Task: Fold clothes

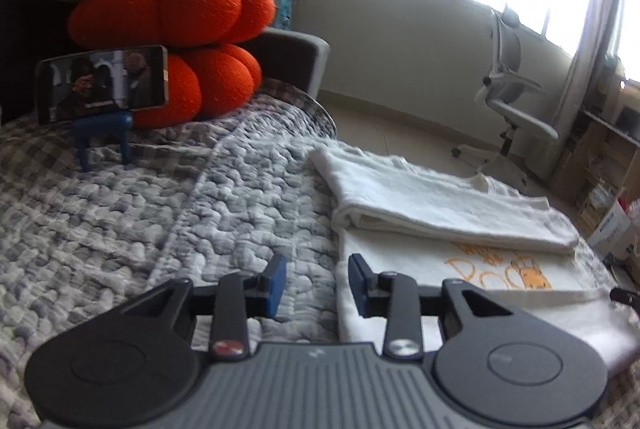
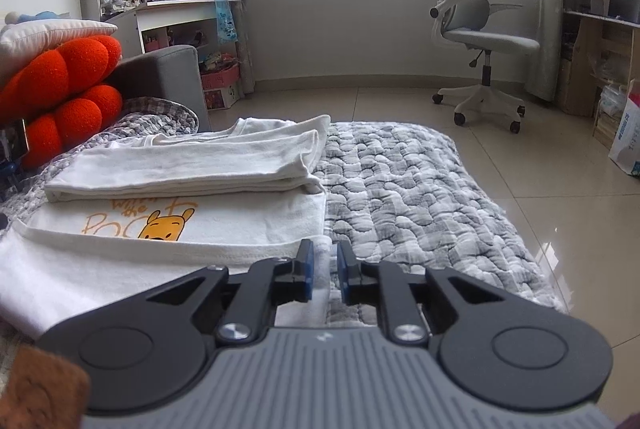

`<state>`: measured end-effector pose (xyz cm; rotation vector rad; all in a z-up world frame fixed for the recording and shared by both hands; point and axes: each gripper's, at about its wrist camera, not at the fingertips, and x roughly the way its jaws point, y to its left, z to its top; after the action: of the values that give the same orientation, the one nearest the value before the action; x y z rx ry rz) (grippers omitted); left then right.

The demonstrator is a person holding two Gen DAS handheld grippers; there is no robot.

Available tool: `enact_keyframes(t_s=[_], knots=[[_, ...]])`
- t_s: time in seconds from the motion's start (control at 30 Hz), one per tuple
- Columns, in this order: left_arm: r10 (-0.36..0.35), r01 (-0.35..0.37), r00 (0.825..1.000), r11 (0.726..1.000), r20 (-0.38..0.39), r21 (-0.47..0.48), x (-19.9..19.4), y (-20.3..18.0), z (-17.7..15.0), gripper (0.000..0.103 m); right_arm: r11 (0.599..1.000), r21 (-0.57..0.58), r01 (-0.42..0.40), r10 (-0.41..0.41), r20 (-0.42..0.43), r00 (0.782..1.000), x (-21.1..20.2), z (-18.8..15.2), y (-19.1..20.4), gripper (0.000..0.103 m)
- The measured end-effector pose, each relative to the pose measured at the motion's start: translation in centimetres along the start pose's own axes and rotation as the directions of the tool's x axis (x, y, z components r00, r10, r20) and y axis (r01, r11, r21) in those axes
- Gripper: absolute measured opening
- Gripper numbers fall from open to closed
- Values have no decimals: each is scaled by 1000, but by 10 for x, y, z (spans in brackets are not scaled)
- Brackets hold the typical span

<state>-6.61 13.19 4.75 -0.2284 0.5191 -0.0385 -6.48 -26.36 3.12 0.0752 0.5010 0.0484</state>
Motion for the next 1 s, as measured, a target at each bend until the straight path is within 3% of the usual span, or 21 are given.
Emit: enact_keyframes(t_s=[0.07, 0.2, 0.37, 0.43, 0.5, 0.57, 0.73, 1.0], knots=[[-2, 3, 1000, 999, 31, -33, -21, 6, 2, 38, 1000, -6, -13, 14, 43, 999, -18, 0, 1, 42], [-94, 94, 995, 995, 31, 17, -44, -12, -3, 38, 994, -17, -108, 109, 72, 991, -42, -1, 9, 42], [-215, 218, 976, 969, -41, 118, -33, -57, -16, 38, 962, -107, -250, 247, -42, 968, -25, -16, 60, 42], [-226, 236, 970, 965, -93, 111, -15, -65, -27, 38, 942, -137, -307, 297, -90, 951, -17, -22, 80, 42], [-193, 211, 969, 971, -152, 111, 1, -66, -41, 38, 925, -166, -342, 324, -127, 937, -10, -28, 98, 42], [-162, 184, 976, 972, -147, 147, 7, -64, -52, 27, 925, -204, -321, 300, -127, 945, -3, -34, 108, 42], [-164, 185, 975, 972, -147, 143, 7, -54, -49, 19, 931, -202, -304, 283, -125, 951, -7, -33, 93, 35], [-143, 163, 981, 974, -132, 159, 0, -44, -49, 18, 968, -177, -177, 163, -92, 982, -30, -43, 47, 35]])
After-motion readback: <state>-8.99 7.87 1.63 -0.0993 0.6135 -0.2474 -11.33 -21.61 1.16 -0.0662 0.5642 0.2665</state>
